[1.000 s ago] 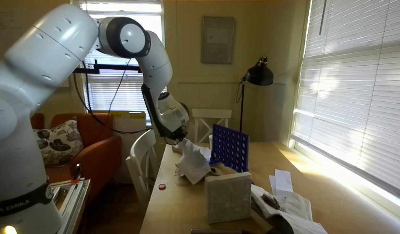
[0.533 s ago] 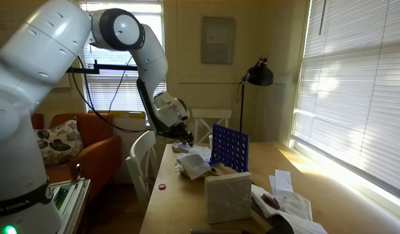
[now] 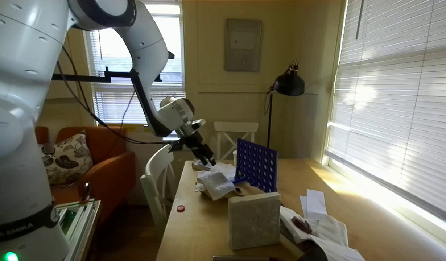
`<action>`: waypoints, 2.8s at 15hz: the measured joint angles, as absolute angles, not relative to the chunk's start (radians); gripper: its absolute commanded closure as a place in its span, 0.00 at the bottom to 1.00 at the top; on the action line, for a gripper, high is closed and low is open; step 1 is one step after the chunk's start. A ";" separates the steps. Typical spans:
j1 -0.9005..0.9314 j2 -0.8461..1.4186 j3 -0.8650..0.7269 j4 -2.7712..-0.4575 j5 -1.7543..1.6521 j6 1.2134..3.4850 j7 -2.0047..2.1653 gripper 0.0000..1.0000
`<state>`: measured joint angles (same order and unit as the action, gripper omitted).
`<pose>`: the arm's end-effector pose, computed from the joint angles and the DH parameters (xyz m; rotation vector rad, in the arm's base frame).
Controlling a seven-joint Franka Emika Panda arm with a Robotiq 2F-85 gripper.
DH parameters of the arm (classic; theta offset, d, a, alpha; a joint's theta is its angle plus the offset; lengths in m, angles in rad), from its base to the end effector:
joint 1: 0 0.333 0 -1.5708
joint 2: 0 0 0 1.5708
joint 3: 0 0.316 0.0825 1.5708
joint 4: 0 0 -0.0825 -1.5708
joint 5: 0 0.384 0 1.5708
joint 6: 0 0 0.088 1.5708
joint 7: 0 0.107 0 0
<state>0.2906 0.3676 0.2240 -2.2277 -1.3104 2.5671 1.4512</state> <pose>0.4586 0.2798 0.2036 2.7272 0.2547 0.7184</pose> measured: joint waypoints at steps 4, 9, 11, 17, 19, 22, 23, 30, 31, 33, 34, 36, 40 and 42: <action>0.235 0.270 0.187 -2.388 -1.279 2.567 1.523 0.00; 0.215 0.247 0.176 -2.411 -1.276 2.606 1.521 0.00; 0.160 0.245 0.141 -2.426 -1.275 2.730 1.482 0.00; -0.092 0.258 0.038 -2.501 -1.221 3.090 1.224 0.00; -0.154 0.288 0.049 -2.512 -1.174 3.136 1.122 0.00; -0.177 0.353 0.076 -2.510 -1.012 3.182 0.923 0.00; -0.169 0.370 0.083 -2.506 -0.942 3.197 0.845 0.00; -0.141 0.389 0.107 -2.487 -0.712 3.197 0.655 0.00; -0.170 0.400 0.139 -2.486 -0.687 3.217 0.612 0.00; -0.307 0.447 0.276 -2.479 -0.688 3.278 0.563 0.00; -0.382 0.480 0.342 -2.472 -0.698 3.305 0.537 0.00; -0.530 0.557 0.471 -2.446 -0.739 3.324 0.498 0.00; -0.829 0.718 0.723 -2.386 -0.822 3.255 0.439 0.00; -0.979 0.810 0.869 -2.356 -0.813 3.101 0.410 0.00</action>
<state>-0.9792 0.8103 0.8692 -2.3558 -0.8131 3.1006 0.4098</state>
